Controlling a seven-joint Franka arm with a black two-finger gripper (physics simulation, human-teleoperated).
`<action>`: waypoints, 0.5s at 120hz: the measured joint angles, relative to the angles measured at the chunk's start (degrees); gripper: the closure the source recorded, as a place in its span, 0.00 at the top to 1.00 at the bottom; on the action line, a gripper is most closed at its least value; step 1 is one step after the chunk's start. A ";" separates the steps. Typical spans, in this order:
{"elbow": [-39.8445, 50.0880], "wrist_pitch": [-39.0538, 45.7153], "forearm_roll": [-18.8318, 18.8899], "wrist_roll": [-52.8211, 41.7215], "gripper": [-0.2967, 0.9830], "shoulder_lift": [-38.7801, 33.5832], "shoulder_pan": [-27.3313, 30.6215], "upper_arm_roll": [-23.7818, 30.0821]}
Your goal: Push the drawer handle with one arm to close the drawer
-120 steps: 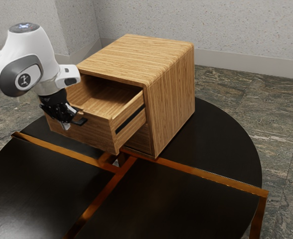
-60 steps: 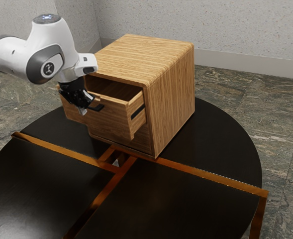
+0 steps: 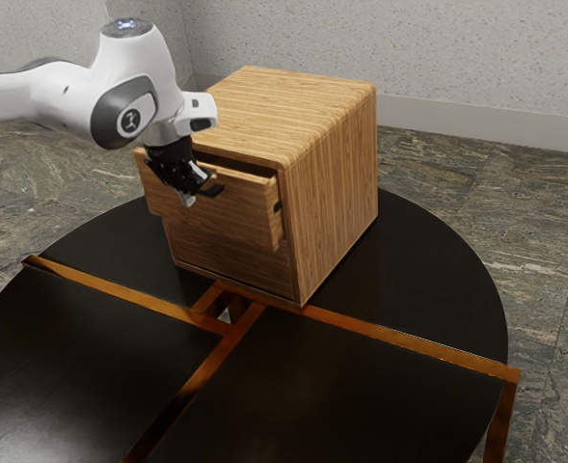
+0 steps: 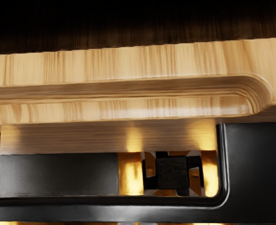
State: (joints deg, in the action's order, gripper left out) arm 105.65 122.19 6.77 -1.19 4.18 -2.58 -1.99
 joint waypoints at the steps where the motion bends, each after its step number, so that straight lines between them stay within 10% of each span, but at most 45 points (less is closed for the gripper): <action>1: -0.17 0.01 -0.01 -0.05 0.15 0.17 0.01 0.02; 45: -6.28 0.65 -0.38 -2.51 0.15 5.63 0.16 0.13; 60: 0.28 0.62 -2.47 -3.17 0.15 -2.70 -0.21 -0.08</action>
State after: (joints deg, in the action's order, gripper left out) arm 105.93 122.81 4.30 -4.36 1.48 -2.79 -2.07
